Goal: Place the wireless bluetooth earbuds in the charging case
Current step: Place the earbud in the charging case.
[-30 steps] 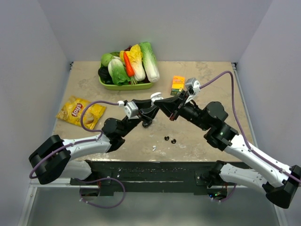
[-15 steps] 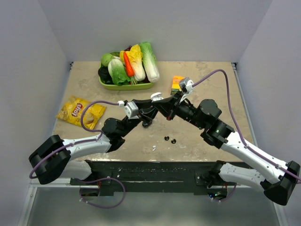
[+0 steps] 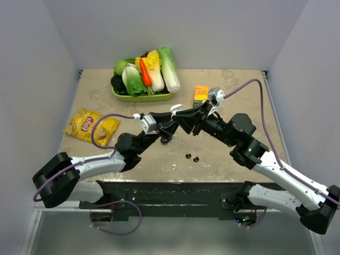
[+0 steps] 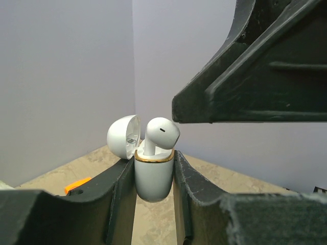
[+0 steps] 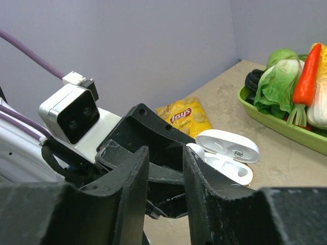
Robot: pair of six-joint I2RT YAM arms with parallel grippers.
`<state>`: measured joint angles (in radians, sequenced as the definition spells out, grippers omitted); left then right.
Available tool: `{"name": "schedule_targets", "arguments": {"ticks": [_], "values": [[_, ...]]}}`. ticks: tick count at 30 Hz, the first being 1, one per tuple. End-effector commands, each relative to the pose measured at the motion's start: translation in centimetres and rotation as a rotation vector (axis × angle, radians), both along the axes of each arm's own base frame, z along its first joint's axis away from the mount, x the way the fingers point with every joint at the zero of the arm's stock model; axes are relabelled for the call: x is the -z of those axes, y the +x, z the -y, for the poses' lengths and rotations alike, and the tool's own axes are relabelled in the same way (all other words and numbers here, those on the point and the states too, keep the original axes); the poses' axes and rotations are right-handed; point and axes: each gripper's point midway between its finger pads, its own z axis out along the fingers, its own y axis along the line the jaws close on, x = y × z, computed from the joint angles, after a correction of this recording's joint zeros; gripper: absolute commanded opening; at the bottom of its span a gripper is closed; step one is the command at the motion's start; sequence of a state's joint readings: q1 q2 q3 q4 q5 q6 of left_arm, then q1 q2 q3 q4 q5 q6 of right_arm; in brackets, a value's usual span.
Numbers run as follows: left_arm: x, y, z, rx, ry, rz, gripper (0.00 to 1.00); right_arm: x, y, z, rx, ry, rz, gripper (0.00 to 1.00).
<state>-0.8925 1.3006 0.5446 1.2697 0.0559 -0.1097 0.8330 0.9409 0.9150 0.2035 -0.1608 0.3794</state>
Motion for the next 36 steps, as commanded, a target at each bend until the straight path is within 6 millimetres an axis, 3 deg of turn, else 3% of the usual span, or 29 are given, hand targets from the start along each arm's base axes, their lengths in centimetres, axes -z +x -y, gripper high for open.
{"name": "schedule_targets", "arguments": {"ticks": [1, 6, 9, 10, 14, 24, 36], "values": [[-12.1, -5.7, -6.9, -0.008, -0.444, 0.385, 0.00, -4.2, -0.8, 1.0, 0.003, 0.084, 0.069, 0.37], [-12.1, -5.9, -7.0, -0.004, -0.446, 0.387, 0.00, -4.0, -0.2, 1.8, 0.059, 0.070, 0.060, 0.34], [-12.1, -5.9, -7.1, -0.003, -0.448, 0.387, 0.00, -3.5, 0.0, 1.8, 0.070, 0.053, 0.045, 0.20], [-12.1, -6.0, -7.1, -0.003, -0.447, 0.386, 0.00, -3.4, 0.0, 1.7, 0.065, 0.049, 0.043, 0.12], [-12.1, -6.1, -7.2, -0.002, -0.449, 0.389, 0.00, -2.7, -0.1, 1.2, 0.043, 0.036, 0.031, 0.00], [-12.1, -6.2, -7.3, 0.000, -0.448, 0.392, 0.00, -1.6, 0.4, 0.3, 0.028, 0.006, 0.009, 0.00], [-11.8, -6.4, -7.4, 0.009, -0.448, 0.386, 0.00, -1.6, 1.2, 0.7, 0.079, 0.016, 0.000, 0.00]]}}
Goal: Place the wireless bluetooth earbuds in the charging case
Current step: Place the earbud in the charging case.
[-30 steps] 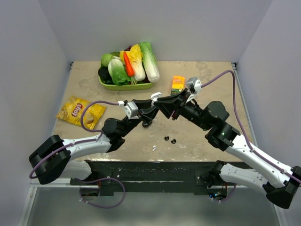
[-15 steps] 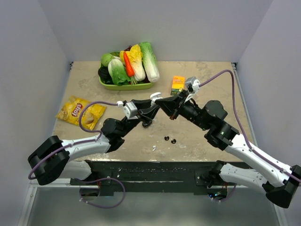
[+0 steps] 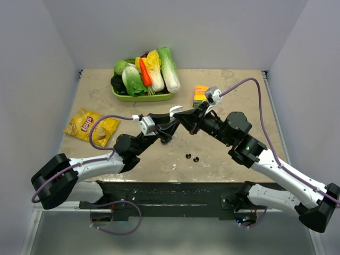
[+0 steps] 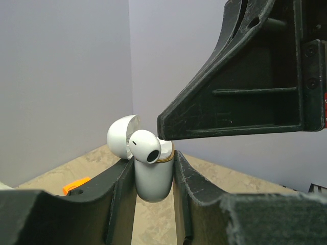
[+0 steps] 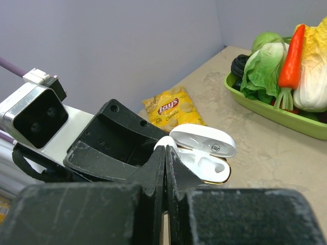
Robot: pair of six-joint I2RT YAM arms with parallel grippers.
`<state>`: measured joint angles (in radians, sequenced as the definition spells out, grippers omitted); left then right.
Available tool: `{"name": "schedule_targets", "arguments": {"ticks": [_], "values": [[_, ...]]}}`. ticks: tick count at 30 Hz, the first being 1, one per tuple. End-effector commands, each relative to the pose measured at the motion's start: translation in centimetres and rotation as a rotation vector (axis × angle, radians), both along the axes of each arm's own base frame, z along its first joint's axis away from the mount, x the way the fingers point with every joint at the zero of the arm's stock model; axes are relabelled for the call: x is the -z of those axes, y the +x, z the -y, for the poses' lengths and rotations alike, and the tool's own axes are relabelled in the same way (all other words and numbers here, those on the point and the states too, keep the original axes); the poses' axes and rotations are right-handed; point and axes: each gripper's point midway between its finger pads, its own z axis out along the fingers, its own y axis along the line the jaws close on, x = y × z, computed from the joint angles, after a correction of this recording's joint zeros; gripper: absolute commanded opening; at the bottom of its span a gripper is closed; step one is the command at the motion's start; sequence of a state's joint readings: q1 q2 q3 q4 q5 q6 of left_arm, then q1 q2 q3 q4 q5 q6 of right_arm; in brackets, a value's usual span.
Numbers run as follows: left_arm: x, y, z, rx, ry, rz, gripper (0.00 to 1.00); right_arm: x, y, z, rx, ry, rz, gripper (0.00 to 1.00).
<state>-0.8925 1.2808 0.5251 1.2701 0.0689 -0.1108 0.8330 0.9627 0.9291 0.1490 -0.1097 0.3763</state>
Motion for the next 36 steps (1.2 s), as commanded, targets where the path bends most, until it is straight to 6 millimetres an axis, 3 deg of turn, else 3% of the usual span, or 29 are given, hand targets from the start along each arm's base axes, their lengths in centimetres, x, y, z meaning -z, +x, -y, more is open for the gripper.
{"name": "schedule_targets", "arguments": {"ticks": [1, 4, 5, 7, 10, 14, 15, 17, 29, 36], "values": [[-11.9, -5.9, -7.1, -0.002, -0.453, 0.377, 0.00, -3.1, 0.0, 0.8, 0.029, 0.064, 0.050, 0.00], [-11.7, -5.7, -7.2, -0.012, -0.452, 0.372, 0.00, -4.0, -0.7, 1.1, 0.012, 0.096, 0.080, 0.07], [-11.5, -5.6, -7.1, -0.012, -0.444, 0.362, 0.00, -4.6, -1.1, 1.3, 0.003, 0.110, 0.089, 0.22], [-11.2, -5.4, -7.1, -0.020, -0.439, 0.353, 0.00, -5.2, -1.6, 1.0, -0.028, 0.107, 0.100, 0.30], [-10.9, -5.2, -7.1, -0.024, -0.434, 0.345, 0.00, -4.7, -1.5, 0.4, -0.047, 0.076, 0.083, 0.42], [-10.8, -5.1, -7.0, -0.028, -0.427, 0.339, 0.00, -2.5, 0.5, 0.6, 0.044, -0.017, 0.013, 0.56], [-10.9, -5.1, -6.9, -0.029, -0.425, 0.342, 0.00, -2.1, 0.9, 0.6, 0.061, -0.036, 0.004, 0.73], [-10.9, -4.9, -6.8, -0.031, -0.417, 0.339, 0.00, -1.8, 1.4, 0.9, 0.098, -0.055, -0.005, 0.81], [-11.3, -4.7, -6.1, -0.023, -0.407, 0.346, 0.00, 0.3, 3.1, 2.0, 0.214, -0.134, -0.055, 0.84], [-11.1, -4.5, -5.9, -0.023, -0.394, 0.339, 0.00, -0.7, 3.1, 1.8, 0.208, -0.094, -0.049, 0.86]]}}
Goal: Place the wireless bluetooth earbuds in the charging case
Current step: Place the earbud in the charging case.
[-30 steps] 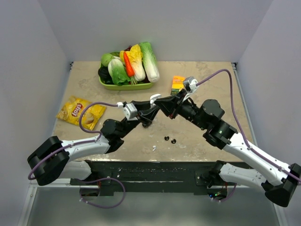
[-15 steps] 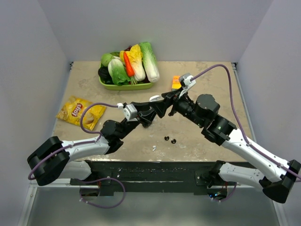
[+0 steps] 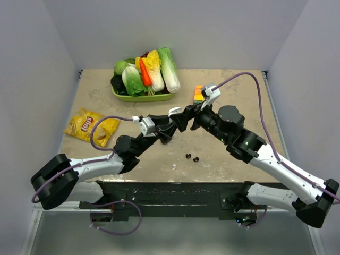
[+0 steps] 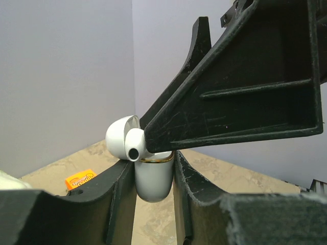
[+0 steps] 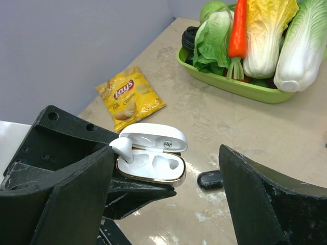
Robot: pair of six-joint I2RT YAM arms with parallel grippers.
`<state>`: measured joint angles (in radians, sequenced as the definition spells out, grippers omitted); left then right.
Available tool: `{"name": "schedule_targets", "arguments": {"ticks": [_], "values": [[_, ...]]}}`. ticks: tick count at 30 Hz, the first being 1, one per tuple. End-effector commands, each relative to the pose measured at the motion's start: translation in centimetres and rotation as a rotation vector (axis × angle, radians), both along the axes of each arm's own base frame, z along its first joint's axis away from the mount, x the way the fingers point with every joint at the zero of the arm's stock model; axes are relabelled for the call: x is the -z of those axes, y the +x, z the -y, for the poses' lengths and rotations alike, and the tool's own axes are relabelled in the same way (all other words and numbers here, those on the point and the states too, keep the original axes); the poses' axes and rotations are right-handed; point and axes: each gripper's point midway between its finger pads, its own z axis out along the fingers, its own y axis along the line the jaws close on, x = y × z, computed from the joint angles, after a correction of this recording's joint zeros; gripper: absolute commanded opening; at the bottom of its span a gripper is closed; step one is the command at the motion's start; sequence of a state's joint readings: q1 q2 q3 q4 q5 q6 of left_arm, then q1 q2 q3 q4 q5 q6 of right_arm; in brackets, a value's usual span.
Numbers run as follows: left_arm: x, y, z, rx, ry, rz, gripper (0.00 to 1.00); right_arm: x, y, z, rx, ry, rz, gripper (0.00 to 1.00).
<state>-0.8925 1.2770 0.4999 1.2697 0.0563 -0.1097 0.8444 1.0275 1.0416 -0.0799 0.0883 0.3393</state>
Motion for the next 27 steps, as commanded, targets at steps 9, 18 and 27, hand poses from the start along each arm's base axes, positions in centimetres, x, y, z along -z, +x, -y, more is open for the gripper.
{"name": "schedule_targets", "arguments": {"ticks": [9, 18, 27], "values": [[-11.9, -4.4, -5.2, -0.007, -0.394, 0.352, 0.00, -3.5, 0.5, -0.4, 0.019, 0.080, 0.044, 0.89], [-11.5, -4.1, -4.9, -0.010, -0.385, 0.343, 0.00, -3.6, 1.2, -1.0, 0.038, 0.075, 0.021, 0.89], [-11.6, -4.0, -5.0, -0.021, -0.387, 0.348, 0.00, -1.8, 1.2, -1.1, 0.036, 0.023, -0.016, 0.87]]}}
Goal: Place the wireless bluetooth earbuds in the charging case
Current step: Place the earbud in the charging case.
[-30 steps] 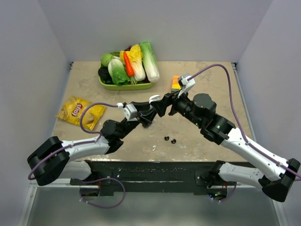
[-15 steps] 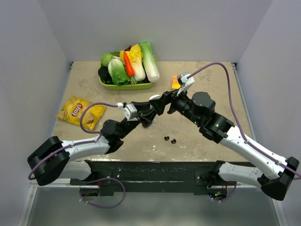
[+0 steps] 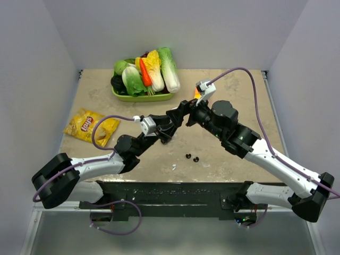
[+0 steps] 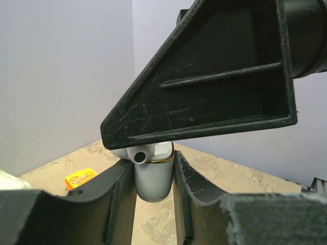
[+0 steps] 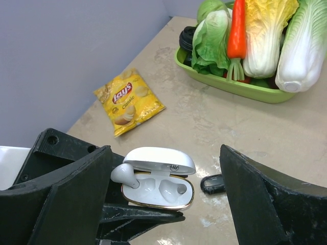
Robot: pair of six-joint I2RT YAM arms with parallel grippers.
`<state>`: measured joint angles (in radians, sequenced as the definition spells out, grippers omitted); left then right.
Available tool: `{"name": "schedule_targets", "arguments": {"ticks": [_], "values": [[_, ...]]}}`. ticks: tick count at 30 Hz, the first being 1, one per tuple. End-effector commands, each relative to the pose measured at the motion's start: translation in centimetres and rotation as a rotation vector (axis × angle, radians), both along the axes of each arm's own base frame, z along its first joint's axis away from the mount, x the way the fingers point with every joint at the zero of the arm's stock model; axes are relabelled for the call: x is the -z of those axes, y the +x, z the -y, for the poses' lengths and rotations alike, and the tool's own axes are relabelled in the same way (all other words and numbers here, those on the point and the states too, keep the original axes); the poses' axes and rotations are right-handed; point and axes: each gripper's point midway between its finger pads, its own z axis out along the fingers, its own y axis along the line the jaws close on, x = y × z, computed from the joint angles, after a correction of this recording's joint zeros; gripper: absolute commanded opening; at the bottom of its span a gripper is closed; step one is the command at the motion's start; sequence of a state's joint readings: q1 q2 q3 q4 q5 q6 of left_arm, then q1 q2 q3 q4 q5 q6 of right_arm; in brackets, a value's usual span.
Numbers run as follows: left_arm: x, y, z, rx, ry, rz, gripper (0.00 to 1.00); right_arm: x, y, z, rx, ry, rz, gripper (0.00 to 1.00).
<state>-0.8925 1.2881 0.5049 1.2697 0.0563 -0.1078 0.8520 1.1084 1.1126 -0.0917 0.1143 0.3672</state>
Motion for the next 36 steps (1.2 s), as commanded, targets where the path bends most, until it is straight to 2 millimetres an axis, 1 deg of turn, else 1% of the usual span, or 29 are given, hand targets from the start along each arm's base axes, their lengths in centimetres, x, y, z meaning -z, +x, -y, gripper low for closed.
{"name": "schedule_targets", "arguments": {"ticks": [1, 12, 17, 24, 36], "values": [[-11.8, -4.2, -5.2, -0.019, -0.391, 0.351, 0.00, -1.4, -0.1, 0.3, 0.012, 0.017, 0.014, 0.87], [-12.4, -4.5, -5.7, -0.031, -0.396, 0.365, 0.00, -0.8, -0.5, 1.3, 0.036, -0.007, 0.009, 0.86], [-12.3, -4.5, -5.8, -0.035, -0.394, 0.364, 0.00, -0.8, -0.5, 1.8, 0.049, -0.014, 0.013, 0.86], [-12.5, -4.7, -6.0, -0.034, -0.399, 0.369, 0.00, -0.3, -0.7, 2.1, 0.049, -0.020, 0.008, 0.86], [-12.6, -4.9, -6.1, -0.029, -0.401, 0.372, 0.00, -0.6, -0.7, 2.7, 0.072, -0.023, 0.019, 0.87]]}}
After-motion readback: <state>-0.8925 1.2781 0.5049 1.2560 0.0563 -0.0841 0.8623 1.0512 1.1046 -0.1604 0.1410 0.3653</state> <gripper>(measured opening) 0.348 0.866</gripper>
